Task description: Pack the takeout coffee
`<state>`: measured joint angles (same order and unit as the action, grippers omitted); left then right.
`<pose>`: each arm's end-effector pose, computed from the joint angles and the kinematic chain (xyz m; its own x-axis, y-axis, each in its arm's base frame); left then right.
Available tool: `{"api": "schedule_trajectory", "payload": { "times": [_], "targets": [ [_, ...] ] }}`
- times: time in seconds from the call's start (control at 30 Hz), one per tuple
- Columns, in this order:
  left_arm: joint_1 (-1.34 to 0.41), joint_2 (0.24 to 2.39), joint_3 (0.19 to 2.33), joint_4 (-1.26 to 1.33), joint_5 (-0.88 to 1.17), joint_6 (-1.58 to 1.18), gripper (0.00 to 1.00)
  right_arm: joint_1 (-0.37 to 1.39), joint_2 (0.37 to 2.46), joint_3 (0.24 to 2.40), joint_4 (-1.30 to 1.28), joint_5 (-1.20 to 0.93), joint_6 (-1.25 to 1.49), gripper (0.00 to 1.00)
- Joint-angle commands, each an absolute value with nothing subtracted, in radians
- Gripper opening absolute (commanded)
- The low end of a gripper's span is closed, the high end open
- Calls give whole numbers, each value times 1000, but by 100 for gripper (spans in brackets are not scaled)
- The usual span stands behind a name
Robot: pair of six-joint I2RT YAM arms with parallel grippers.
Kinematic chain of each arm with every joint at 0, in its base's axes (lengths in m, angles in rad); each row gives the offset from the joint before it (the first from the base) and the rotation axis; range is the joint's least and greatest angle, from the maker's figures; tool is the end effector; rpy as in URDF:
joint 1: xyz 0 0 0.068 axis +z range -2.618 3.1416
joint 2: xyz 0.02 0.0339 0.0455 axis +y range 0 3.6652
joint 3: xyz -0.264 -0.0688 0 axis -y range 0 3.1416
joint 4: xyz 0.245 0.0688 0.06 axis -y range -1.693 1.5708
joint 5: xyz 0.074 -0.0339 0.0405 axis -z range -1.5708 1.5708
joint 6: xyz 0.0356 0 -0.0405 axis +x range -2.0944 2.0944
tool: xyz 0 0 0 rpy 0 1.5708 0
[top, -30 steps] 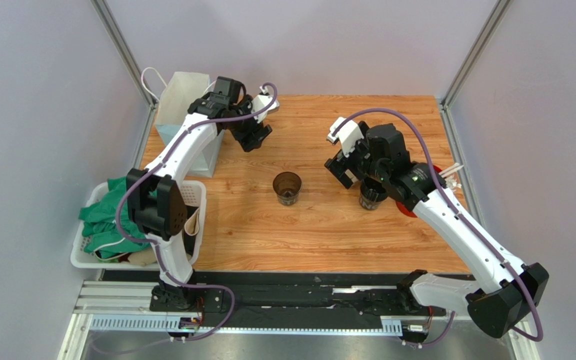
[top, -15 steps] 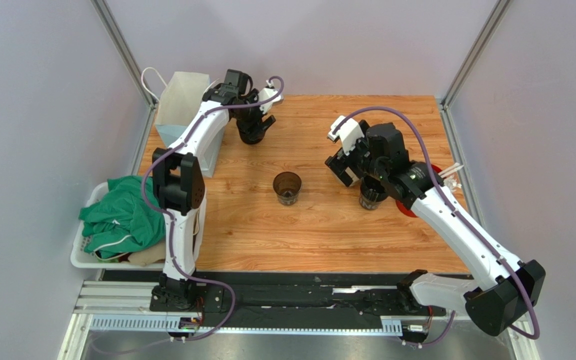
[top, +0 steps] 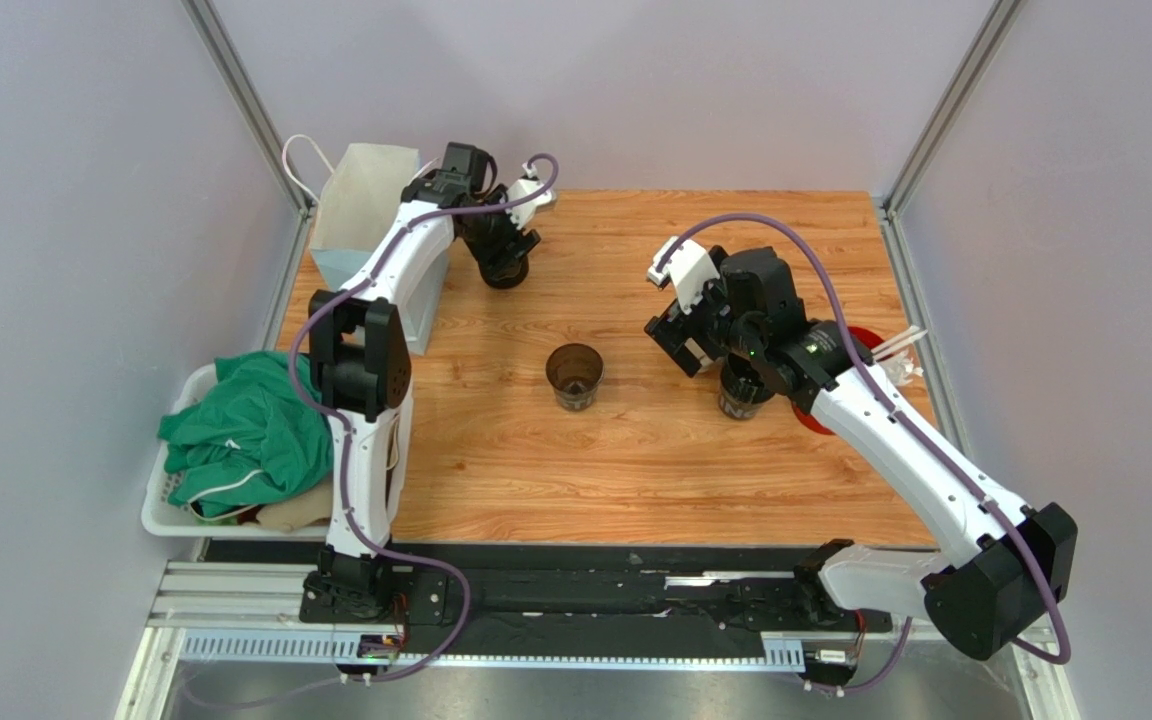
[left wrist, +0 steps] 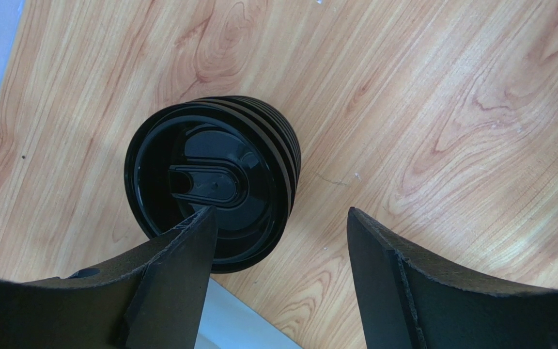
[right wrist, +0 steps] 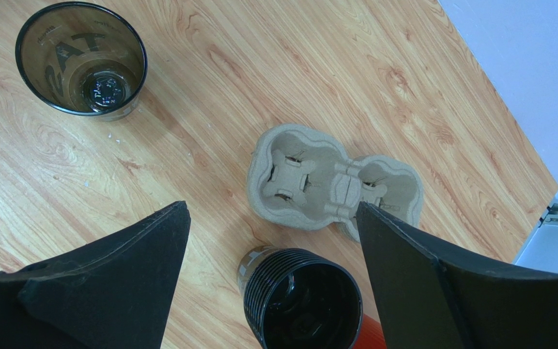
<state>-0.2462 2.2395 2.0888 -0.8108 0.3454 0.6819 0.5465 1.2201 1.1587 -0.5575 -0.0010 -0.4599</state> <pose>0.4785 -0.1327 0.2550 -0.3545 0.7006 -0.6193 0.8252 0.5459 0.1451 0.2279 0.1387 0.3427 -0.2132 -0.6492 -0.7301 -0.6863 0.6314 -0.3610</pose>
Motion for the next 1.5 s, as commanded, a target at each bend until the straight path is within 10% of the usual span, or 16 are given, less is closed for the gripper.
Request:
{"api": "schedule_trajectory", "payload": {
  "times": [0.0,1.47],
  "targets": [
    [-245,2258,2125,-815,359,701,73,545,1216,1157,-502,-2,-456,91],
    [-238,2217,2129,-739,339,603,25,545,1241,1129,-462,43,-453,89]
  ]
}}
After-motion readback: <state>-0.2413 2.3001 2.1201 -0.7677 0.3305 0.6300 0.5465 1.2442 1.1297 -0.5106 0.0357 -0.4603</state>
